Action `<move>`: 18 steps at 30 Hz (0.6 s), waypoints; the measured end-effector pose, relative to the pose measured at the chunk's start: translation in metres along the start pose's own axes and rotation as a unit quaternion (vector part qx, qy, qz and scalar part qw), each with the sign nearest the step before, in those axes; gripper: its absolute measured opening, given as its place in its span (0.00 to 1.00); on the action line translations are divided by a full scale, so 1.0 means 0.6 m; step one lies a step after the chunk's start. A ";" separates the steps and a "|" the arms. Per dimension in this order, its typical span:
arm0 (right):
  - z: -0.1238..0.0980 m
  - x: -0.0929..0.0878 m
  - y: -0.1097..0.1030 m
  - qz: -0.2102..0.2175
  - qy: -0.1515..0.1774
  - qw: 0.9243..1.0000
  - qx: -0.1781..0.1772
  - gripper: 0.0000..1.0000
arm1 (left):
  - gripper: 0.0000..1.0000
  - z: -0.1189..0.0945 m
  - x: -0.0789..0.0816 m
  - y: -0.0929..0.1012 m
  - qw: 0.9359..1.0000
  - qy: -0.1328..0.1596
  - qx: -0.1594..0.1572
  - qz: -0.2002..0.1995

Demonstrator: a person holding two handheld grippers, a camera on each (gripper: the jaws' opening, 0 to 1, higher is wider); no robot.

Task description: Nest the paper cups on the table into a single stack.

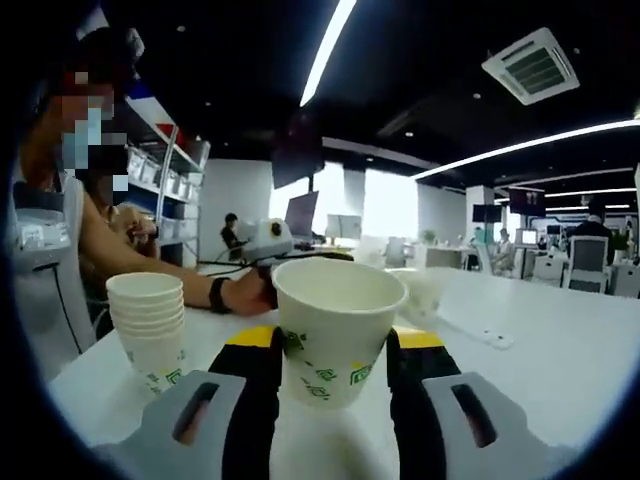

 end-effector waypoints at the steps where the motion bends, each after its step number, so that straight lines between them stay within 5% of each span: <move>1: -0.001 0.003 0.000 0.000 0.002 1.000 -0.001 0.44 | 0.20 -0.004 0.002 0.003 1.000 0.001 0.002 0.002; 8: -0.001 0.017 -0.002 -0.005 0.004 1.000 -0.002 0.44 | 0.20 -0.001 0.001 -0.003 1.000 0.002 0.005 -0.004; 18: 0.000 0.074 -0.026 -0.030 0.036 0.999 0.011 0.44 | 0.20 -0.010 0.006 0.007 1.000 0.003 0.007 0.005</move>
Point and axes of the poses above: the point that each gripper's makers call its tool centre point, and the gripper's own axes: z roughly forward along the fingers, y roughly to its right, x roughly out of its top, the point moved 1 cm from there along -z, roughly backward along the fingers, and after that the axes turned 15 degrees about x, right-handed, at the moved point
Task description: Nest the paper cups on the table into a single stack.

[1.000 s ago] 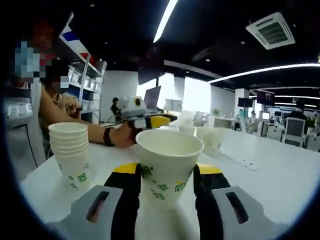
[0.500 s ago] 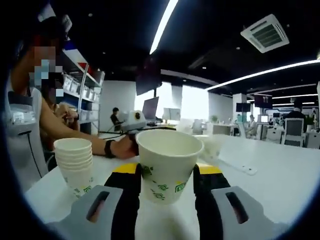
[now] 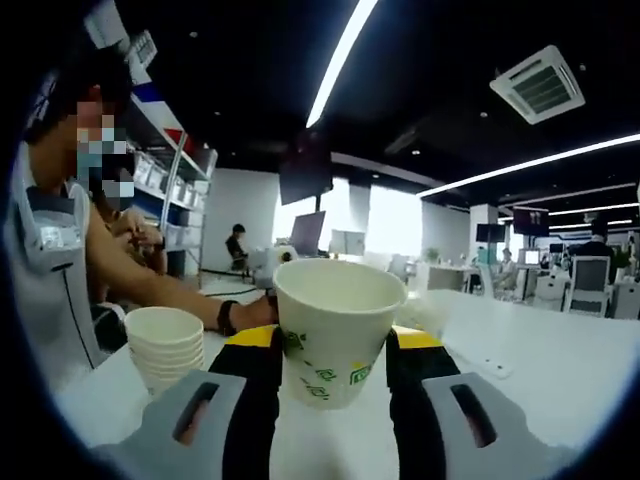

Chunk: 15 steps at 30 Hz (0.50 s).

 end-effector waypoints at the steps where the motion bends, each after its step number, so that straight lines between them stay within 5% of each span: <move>1: 0.002 0.006 -0.003 0.004 0.007 1.000 0.006 0.44 | 0.20 0.000 0.000 0.000 1.000 0.001 0.000 0.000; 15: 0.006 0.029 -0.030 0.035 0.031 0.998 0.031 0.43 | 0.20 0.004 -0.002 -0.001 1.000 -0.001 -0.007 0.004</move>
Point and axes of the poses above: the point that each gripper's makers call its tool centre point, and the gripper's own axes: z roughly forward along the fingers, y roughly to its right, x roughly out of its top, the point moved 1 cm from there along -z, roughly backward along the fingers, and after that the axes turned 15 degrees about x, right-handed, at the moved point
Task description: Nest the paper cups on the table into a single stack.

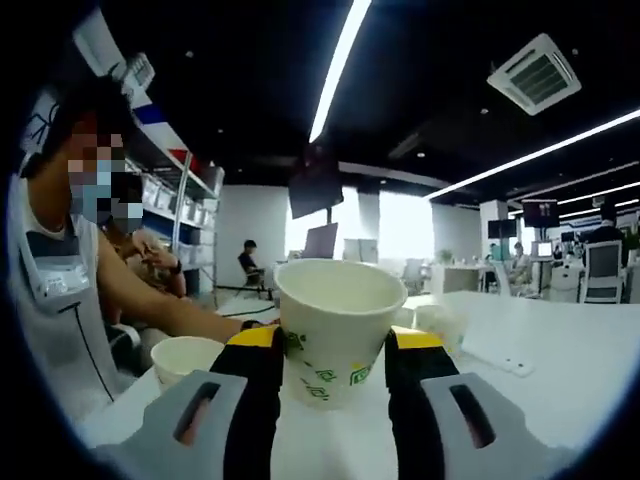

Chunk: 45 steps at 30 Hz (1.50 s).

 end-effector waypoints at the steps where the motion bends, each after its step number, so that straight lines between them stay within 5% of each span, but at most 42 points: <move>1: 0.001 0.007 -0.004 0.004 0.007 1.000 0.006 0.43 | 0.20 -0.001 0.002 0.000 1.000 0.001 0.001 -0.001; 10: 0.016 0.030 -0.050 0.020 0.030 0.998 0.058 0.42 | 0.20 -0.005 0.002 0.007 1.000 0.000 0.003 -0.001; 15: 0.038 0.044 -0.124 0.023 0.041 0.987 0.156 0.42 | 0.20 -0.002 0.000 0.005 1.000 -0.001 0.001 0.002; 18: 0.047 0.036 -0.146 0.030 0.048 0.981 0.186 0.42 | 0.20 -0.002 -0.001 0.003 1.000 -0.003 0.002 0.001; 26: 0.071 0.007 -0.173 0.007 0.003 0.979 0.205 0.43 | 0.20 0.003 -0.002 -0.010 1.000 -0.003 0.006 -0.003; 45: 0.079 -0.022 -0.182 -0.024 -0.046 0.973 0.225 0.44 | 0.20 -0.006 0.000 0.001 1.000 -0.004 0.002 0.001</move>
Point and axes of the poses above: the point that each gripper's makers call its tool centre point, and the gripper's own axes: z roughly forward along the fingers, y roughly to its right, x roughly out of its top, the point moved 1 cm from there along -z, roughly backward along the fingers, and after that the axes turned 15 degrees about x, right-handed, at the moved point
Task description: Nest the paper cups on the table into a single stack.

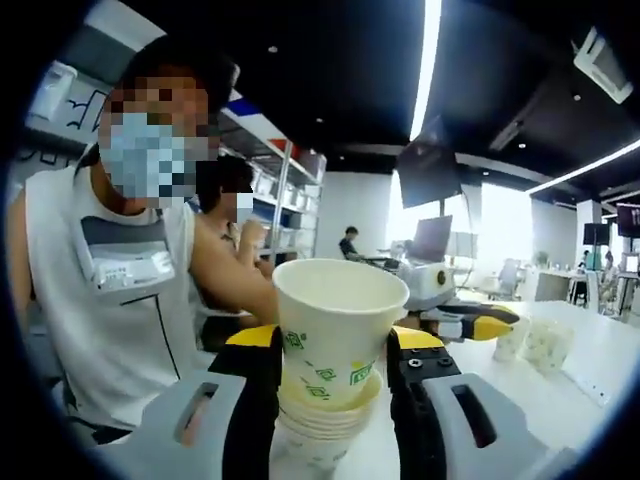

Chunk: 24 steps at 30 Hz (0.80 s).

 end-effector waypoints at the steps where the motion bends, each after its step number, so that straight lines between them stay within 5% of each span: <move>1: 0.002 -0.001 0.000 0.000 -0.002 1.000 0.001 0.44 | 0.20 0.000 0.000 0.001 1.000 0.000 0.000 0.002; 5: 0.003 -0.001 -0.001 -0.008 -0.007 1.000 0.002 0.45 | 0.20 -0.003 0.003 -0.003 1.000 0.002 0.005 0.001; 9: 0.006 -0.007 -0.006 -0.007 -0.018 1.000 0.012 0.74 | 0.20 -0.005 0.003 0.000 1.000 0.001 0.006 0.000; 15: 0.013 -0.004 0.004 0.004 -0.026 1.000 0.001 0.76 | 0.20 -0.003 0.002 0.001 1.000 0.001 0.005 0.001; 24: 0.037 0.043 0.029 0.039 0.006 0.998 -0.056 0.83 | 0.20 -0.001 0.002 -0.006 1.000 0.001 0.006 -0.003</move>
Point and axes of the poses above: the point that each gripper's makers call its tool centre point, and the gripper's own axes: z roughly forward along the fingers, y roughly to its right, x roughly out of its top, the point moved 1 cm from there along -z, roughly backward along the fingers, and after that the axes turned 15 degrees about x, right-handed, at the moved point
